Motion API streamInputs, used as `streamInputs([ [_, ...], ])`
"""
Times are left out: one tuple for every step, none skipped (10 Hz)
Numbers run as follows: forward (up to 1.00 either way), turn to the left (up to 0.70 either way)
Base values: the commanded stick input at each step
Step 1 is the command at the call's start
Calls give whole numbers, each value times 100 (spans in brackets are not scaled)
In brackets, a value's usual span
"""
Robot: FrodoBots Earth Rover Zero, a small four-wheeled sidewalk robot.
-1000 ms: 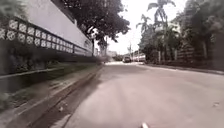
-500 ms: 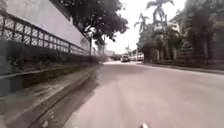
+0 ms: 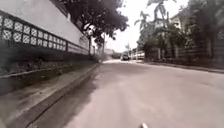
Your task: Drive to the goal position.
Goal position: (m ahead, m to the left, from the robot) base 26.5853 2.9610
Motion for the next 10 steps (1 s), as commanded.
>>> streamInputs([
  [70,0],
  [70,0],
  [70,0],
  [70,0],
  [70,0],
  [70,0],
  [70,22],
  [70,23],
  [70,13],
  [70,5],
])
